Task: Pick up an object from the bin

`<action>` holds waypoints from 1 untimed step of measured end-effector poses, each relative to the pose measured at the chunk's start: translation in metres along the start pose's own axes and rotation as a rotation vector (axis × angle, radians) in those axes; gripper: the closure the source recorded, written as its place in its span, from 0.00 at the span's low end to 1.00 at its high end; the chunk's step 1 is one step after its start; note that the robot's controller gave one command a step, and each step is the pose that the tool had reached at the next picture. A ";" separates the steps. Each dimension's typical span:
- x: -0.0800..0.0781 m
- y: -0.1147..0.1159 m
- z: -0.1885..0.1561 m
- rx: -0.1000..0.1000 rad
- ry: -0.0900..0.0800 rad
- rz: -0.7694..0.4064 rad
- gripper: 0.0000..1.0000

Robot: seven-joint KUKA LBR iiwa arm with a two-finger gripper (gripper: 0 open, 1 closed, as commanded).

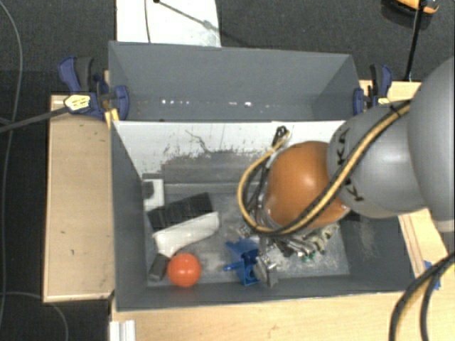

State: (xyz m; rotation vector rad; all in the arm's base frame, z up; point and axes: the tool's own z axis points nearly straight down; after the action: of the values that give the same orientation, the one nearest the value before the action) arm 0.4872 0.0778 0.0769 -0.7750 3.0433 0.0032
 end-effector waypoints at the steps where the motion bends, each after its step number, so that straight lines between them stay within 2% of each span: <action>1: 0.000 0.000 0.000 0.000 0.000 0.001 1.00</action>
Offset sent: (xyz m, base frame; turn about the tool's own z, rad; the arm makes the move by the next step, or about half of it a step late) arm 0.0000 0.0000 0.0000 0.0000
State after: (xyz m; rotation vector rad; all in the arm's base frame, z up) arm 0.4872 0.0778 0.0768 -0.7736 3.0437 0.0031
